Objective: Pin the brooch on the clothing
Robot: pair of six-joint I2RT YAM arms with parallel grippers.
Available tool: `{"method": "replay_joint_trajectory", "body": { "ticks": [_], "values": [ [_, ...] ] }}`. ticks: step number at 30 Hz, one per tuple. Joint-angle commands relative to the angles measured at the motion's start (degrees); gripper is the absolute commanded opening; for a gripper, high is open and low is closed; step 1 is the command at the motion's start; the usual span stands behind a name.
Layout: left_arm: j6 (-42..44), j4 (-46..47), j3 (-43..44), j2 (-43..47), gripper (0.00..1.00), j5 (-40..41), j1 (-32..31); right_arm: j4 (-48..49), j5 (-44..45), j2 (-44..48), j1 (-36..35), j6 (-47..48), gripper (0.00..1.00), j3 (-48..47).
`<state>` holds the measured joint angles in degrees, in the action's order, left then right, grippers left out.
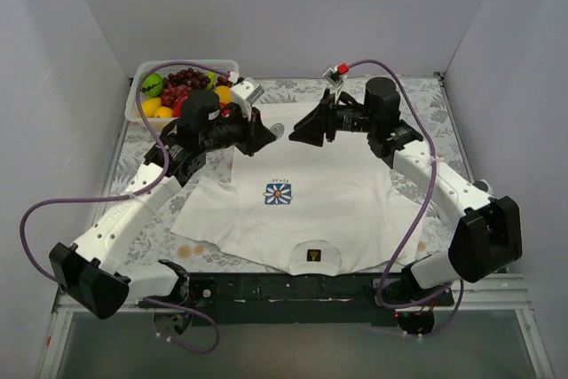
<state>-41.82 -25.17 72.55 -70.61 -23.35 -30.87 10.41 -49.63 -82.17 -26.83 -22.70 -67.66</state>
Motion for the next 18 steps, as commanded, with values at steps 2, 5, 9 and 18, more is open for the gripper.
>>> {"method": "replay_joint_trajectory", "body": {
  "ticks": [2, 5, 9, 18],
  "values": [
    [-4.14, 4.77, -0.66, 1.53, 0.00, -13.03, -0.15, 9.27, -2.23, 0.26, -0.33, -4.37, 0.59, -0.90],
    [-4.93, 5.91, -0.75, 1.62, 0.00, -14.35, -0.15, 11.29, -2.40, 0.87, -0.33, -5.86, 0.55, -0.63],
    [-4.85, 6.10, -0.31, 1.35, 0.00, -15.67, -0.15, 13.49, -2.93, 1.22, -0.33, -7.36, 0.45, -0.11],
    [-6.78, 7.77, -0.48, 0.65, 0.00, -17.34, -0.15, 20.52, -7.15, 1.49, -0.33, -11.05, 0.01, 1.65]
  ]
}}
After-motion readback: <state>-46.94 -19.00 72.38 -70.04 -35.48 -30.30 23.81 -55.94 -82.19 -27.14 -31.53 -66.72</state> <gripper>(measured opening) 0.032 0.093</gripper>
